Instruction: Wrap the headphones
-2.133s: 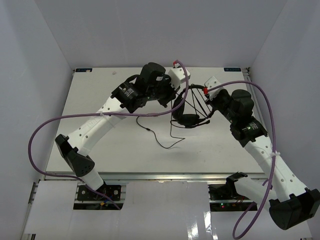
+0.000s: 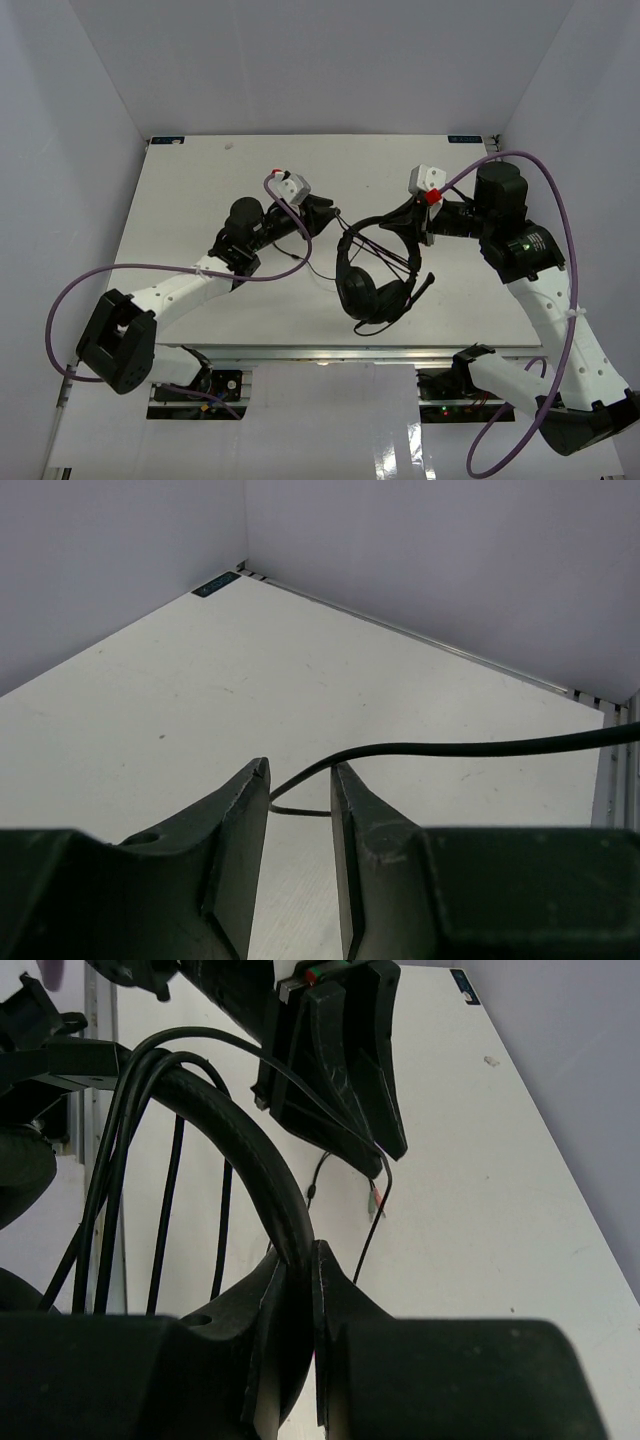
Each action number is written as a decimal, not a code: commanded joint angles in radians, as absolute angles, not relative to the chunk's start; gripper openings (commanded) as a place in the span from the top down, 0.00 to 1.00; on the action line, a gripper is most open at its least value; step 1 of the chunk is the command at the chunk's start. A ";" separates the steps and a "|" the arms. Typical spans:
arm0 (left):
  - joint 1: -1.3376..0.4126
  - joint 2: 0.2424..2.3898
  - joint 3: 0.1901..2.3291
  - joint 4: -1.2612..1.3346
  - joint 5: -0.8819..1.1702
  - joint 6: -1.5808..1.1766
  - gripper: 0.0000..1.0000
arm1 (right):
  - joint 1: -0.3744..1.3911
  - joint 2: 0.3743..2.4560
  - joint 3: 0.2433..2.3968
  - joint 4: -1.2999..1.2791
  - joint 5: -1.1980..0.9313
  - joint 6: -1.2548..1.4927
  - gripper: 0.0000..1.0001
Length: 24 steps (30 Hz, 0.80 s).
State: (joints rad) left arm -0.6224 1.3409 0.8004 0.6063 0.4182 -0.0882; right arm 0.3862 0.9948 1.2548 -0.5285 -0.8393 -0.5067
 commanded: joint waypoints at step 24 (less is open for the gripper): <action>-0.720 1.741 0.818 1.276 0.672 -0.503 0.49 | 0.280 1.092 1.435 -0.397 -0.833 -0.257 0.92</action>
State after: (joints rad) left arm -0.6860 1.6879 0.7800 1.1954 0.6464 -0.4611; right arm 0.2934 1.0863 1.3749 -0.4597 -0.8445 -0.3164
